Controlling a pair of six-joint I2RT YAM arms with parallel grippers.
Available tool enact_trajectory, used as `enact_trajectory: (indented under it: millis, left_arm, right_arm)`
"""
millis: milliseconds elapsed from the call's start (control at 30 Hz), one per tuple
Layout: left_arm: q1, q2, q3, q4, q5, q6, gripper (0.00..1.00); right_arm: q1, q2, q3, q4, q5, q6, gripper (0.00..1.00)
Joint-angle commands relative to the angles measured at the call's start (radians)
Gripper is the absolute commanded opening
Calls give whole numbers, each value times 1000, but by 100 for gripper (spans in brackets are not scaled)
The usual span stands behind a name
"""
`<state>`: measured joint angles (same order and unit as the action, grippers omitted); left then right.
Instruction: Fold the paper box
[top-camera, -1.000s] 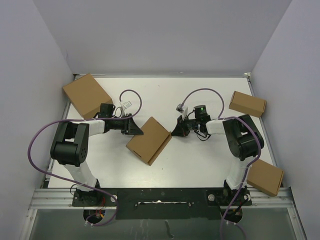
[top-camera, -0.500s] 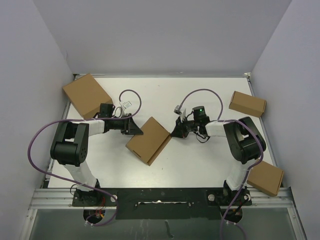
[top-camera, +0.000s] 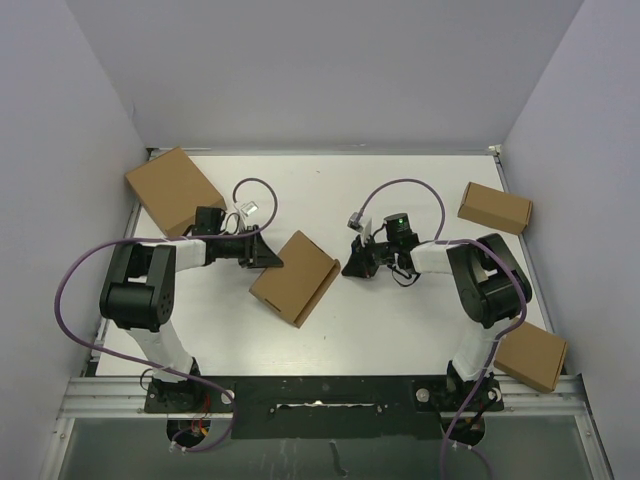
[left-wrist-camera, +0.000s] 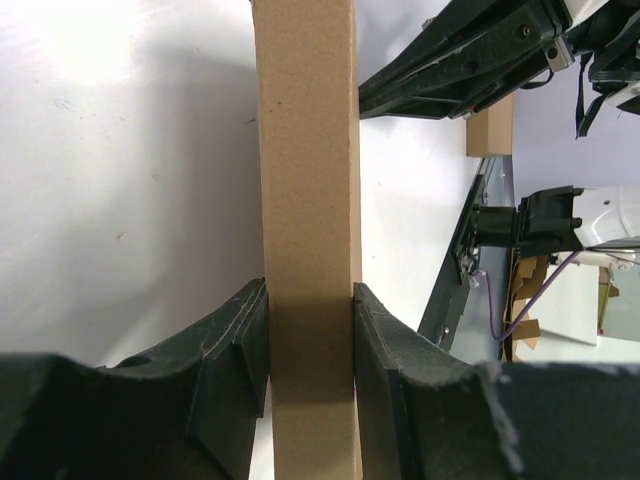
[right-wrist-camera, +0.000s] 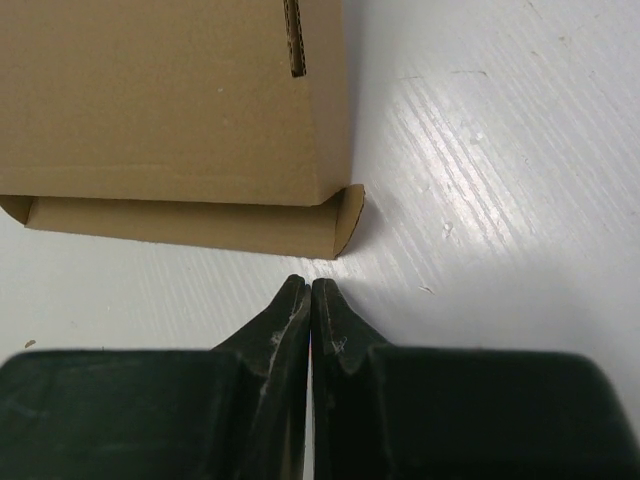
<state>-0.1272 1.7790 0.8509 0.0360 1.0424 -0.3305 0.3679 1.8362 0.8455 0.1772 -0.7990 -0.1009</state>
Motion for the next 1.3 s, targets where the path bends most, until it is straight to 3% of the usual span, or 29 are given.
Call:
enact_trajectory:
  millis: [0, 200, 300, 467, 833, 1267]
  left_arm:
    - [18, 44, -9, 78, -27, 3, 12]
    - [18, 52, -7, 80, -15, 4, 12]
    - [19, 58, -6, 75, -14, 11, 12]
    - [18, 46, -27, 107, -24, -3, 11]
    - [17, -15, -154, 382, -31, -130, 11]
    - [9, -126, -261, 577, -91, -104, 8]
  right_arm:
    - [4, -26, 7, 11, -7, -8, 0]
    - [-16, -24, 29, 28, 0, 25, 2]
    - [-28, -24, 36, 41, -6, 15, 24]
    - [-34, -38, 49, 52, -16, -33, 43]
    - [-81, 31, 156, -116, -247, -187, 45]
    - [-118, 46, 207, -144, -302, -164, 44]
